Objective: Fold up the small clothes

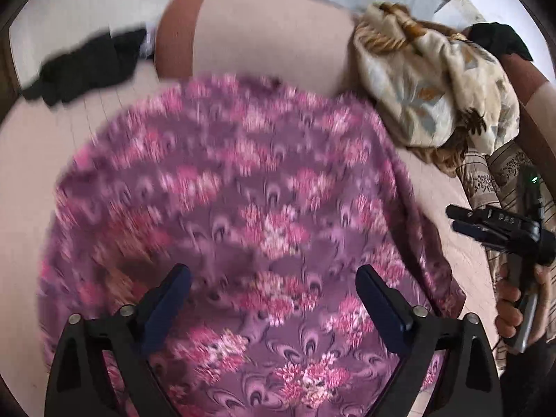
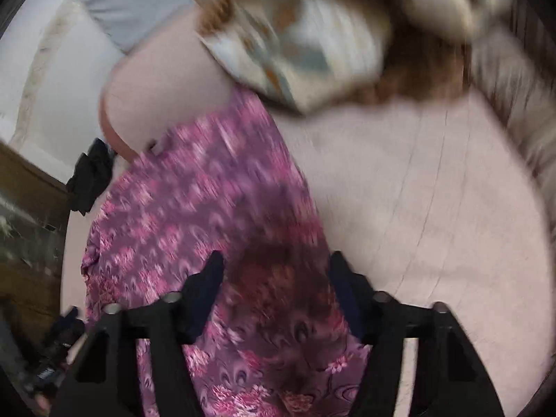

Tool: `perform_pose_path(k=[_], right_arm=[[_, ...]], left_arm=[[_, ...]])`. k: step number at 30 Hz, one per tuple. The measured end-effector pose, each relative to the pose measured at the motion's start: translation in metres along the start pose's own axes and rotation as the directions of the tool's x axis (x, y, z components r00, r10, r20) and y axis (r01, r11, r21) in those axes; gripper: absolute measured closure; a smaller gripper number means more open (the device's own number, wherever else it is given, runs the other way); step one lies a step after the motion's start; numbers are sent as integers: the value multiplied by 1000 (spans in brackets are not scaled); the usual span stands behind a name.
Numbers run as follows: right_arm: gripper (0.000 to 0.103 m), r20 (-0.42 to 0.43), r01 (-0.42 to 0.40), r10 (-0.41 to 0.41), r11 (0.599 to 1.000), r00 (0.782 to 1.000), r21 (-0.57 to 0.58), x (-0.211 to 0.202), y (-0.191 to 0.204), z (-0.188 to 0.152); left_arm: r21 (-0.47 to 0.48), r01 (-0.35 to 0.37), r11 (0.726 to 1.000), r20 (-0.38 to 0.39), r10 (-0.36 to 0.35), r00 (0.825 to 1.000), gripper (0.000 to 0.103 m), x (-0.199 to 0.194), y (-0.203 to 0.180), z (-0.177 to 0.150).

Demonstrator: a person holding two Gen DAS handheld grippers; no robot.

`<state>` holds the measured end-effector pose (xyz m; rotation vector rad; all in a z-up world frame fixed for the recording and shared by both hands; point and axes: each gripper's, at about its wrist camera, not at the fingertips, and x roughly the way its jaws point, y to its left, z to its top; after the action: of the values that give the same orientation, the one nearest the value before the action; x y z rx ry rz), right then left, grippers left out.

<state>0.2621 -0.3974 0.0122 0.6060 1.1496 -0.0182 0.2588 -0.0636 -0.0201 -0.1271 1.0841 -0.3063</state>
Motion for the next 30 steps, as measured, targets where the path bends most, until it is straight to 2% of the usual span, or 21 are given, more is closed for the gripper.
perform_pose_path(k=[1, 3, 6, 8, 9, 11, 12, 13, 15, 18, 21, 23, 26, 28, 30], right_arm=[[46, -23, 1, 0, 1000, 1000, 13, 6, -3, -1], [46, -60, 66, -64, 997, 996, 27, 19, -10, -7], [46, -77, 132, -130, 991, 989, 23, 25, -15, -11], [49, -105, 145, -143, 989, 984, 7, 37, -18, -13], [63, -125, 156, -154, 988, 980, 1, 43, -19, -15], [84, -174, 183, -180, 983, 968, 3, 59, -20, -20], [97, -165, 211, -210, 977, 964, -11, 58, -18, -21], [99, -157, 209, -209, 978, 965, -14, 53, -15, -19], [99, -97, 177, -175, 984, 980, 16, 30, -10, -15], [99, 17, 131, -130, 991, 991, -40, -10, 18, -13], [99, 142, 100, -76, 981, 987, -168, -50, 72, -21], [99, 192, 83, -30, 958, 981, -274, -64, 112, -32], [99, 180, 57, 13, 924, 984, -378, -52, 163, -50], [99, 128, 12, 49, 901, 991, -433, -28, 185, -68], [98, 41, -32, 57, 885, 998, -464, 5, 198, -87]], left_arm=[[-15, 7, 1000, -14, -7, 1000, 6, 3, 2, -2], [-30, 33, 999, -40, -34, 999, 6, 6, 2, -5], [-17, 43, 999, -31, -44, 999, 6, 2, -2, -11], [-4, 47, 999, -33, -47, 998, 6, 2, -5, -13], [0, 51, 999, -37, -51, 998, 6, 2, -6, -13], [5, 62, 998, -38, -61, 997, 6, 2, -7, -14], [8, 64, 998, -38, -64, 997, 6, 3, -7, -12], [14, 66, 998, -35, -66, 997, 6, 3, -7, -12], [12, 66, 998, -34, -66, 997, 6, 2, -5, -11], [-3, 77, 997, -37, -77, 996, 6, 1, -1, -9], [-9, 74, 997, -27, -74, 997, 6, -1, 3, -6], [-19, 73, 997, -19, -74, 997, 6, -4, 7, -2], [-48, 69, 996, -28, -70, 997, 6, -8, 16, 3], [-75, 77, 994, -22, -78, 997, 6, -13, 25, 6], [-100, 68, 993, -9, -69, 998, 6, -17, 35, 8]])
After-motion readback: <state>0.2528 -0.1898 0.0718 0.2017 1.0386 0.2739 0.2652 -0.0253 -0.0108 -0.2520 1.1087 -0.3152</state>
